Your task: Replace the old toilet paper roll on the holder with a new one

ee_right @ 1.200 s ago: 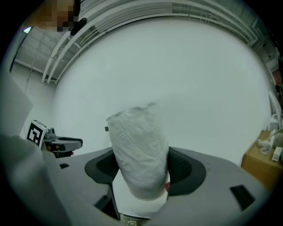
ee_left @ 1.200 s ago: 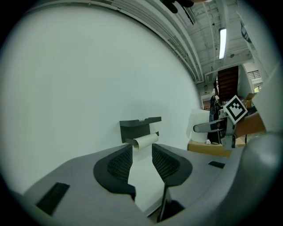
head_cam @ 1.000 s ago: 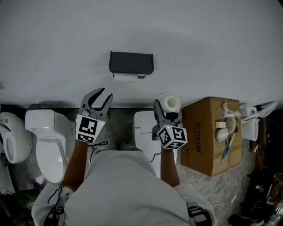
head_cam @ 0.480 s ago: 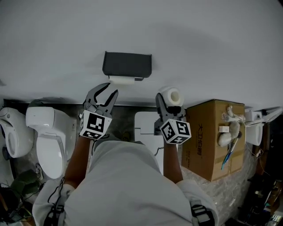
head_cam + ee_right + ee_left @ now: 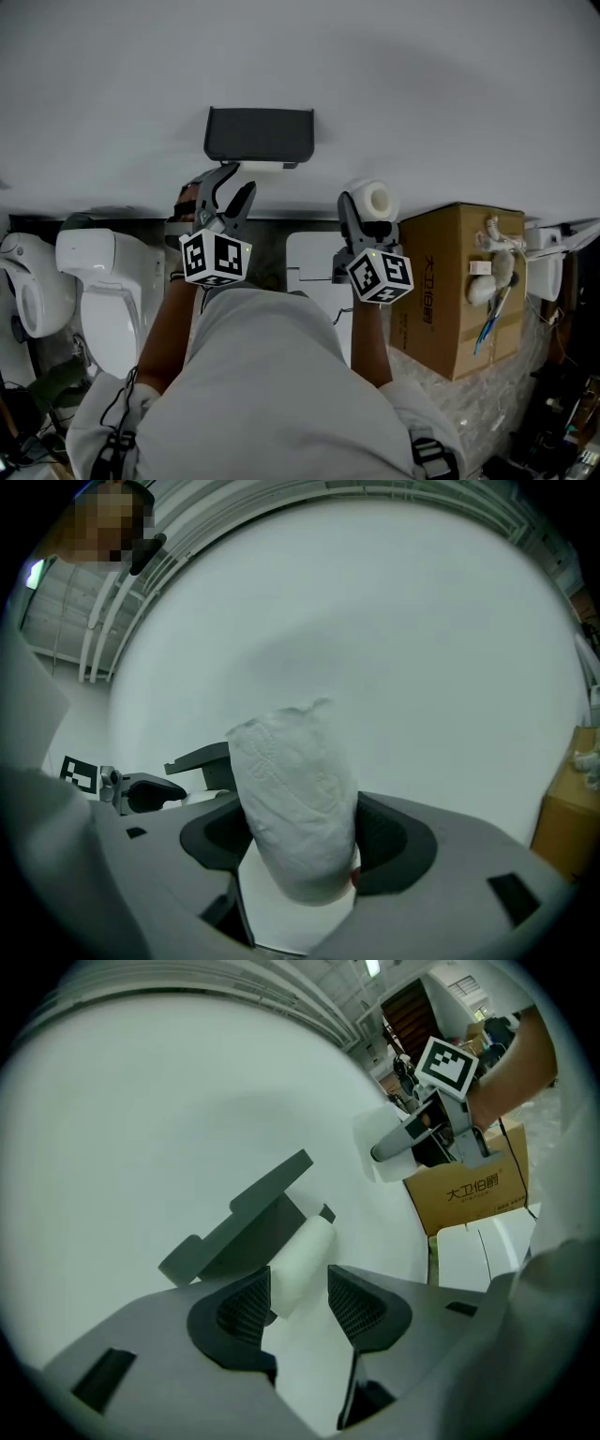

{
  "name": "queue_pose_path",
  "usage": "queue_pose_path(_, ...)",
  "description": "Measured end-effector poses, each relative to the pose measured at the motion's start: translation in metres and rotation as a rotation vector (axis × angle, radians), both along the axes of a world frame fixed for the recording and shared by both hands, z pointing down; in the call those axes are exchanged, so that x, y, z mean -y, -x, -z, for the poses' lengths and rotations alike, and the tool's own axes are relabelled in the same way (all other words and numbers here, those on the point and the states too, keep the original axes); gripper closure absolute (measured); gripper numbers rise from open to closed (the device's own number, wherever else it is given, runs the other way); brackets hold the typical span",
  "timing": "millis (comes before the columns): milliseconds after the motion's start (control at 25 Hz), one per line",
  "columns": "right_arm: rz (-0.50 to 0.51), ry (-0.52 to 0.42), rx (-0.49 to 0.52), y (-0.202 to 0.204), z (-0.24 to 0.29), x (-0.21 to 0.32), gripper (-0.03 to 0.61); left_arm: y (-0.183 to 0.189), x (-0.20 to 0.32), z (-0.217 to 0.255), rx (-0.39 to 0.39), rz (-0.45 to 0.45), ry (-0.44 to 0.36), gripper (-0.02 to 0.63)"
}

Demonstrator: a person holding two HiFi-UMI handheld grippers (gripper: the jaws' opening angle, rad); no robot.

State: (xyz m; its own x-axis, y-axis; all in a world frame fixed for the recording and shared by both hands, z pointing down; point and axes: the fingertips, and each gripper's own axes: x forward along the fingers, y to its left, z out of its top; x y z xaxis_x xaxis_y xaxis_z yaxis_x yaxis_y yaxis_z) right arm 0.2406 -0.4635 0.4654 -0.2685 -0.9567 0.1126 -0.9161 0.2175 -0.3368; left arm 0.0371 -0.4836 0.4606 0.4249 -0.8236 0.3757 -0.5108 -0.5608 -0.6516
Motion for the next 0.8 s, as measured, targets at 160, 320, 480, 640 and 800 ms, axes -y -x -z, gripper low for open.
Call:
queue_pose_path(160, 0.0, 0.006, 0.01, -0.001, -0.002, 0.002, 0.259, -0.004, 0.002, 0.001, 0.07, -0.011, -0.035, 0.402)
queue_pose_path(320, 0.005, 0.006, 0.011, 0.001, -0.002, 0.003, 0.259, -0.007, 0.005, 0.003, 0.122, -0.022, -0.064, 0.383)
queue_pose_path(480, 0.002, 0.012, 0.01, -0.002, -0.002, 0.001, 0.259, -0.014, 0.008, -0.006, 0.303, -0.04, -0.124, 0.374)
queue_pose_path(640, -0.016, 0.017, 0.006, -0.01, -0.004, -0.004, 0.259, -0.022, 0.011, -0.015, 0.366, -0.042, -0.124, 0.368)
queue_pose_path(800, -0.038, 0.025, 0.01, -0.02, -0.006, -0.01, 0.259, -0.025, 0.016, -0.016, 0.413, -0.037, -0.166, 0.396)
